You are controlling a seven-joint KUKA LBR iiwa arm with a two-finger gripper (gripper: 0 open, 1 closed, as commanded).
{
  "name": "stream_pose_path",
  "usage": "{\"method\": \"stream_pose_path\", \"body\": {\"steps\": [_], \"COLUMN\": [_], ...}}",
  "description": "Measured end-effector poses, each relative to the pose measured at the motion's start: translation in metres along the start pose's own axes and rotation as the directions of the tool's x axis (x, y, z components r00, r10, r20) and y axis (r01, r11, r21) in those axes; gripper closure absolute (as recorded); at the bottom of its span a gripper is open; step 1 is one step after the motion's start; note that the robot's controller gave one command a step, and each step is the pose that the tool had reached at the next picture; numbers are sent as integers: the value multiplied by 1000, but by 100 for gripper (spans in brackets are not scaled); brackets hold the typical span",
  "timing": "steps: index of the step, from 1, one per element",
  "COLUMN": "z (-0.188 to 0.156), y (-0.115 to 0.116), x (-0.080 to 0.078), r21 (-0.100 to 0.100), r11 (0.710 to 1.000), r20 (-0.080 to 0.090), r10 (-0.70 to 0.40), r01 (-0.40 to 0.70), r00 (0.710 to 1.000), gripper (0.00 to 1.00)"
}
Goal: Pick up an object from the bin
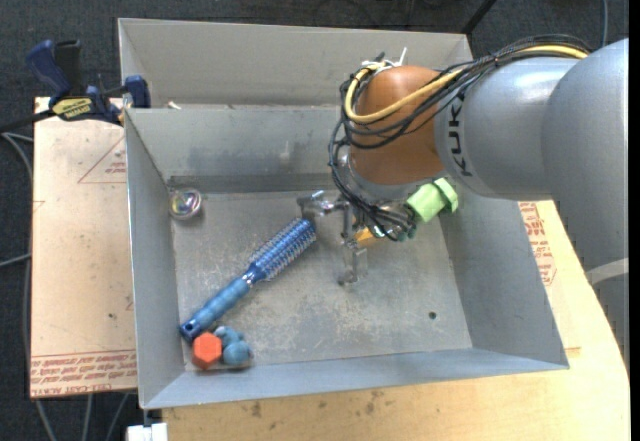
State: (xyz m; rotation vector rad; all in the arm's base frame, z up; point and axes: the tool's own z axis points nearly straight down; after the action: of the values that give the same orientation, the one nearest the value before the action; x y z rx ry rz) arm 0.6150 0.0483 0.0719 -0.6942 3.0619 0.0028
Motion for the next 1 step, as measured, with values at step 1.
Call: {"method": "stream_pose_path", "body": {"steps": [1], "z": [1], "y": [-11], "x": [-24], "r21": [2], "r11": [800], "r20": [2], "r10": [-599], "r01": [599], "r00": [800], "gripper": [0]}}
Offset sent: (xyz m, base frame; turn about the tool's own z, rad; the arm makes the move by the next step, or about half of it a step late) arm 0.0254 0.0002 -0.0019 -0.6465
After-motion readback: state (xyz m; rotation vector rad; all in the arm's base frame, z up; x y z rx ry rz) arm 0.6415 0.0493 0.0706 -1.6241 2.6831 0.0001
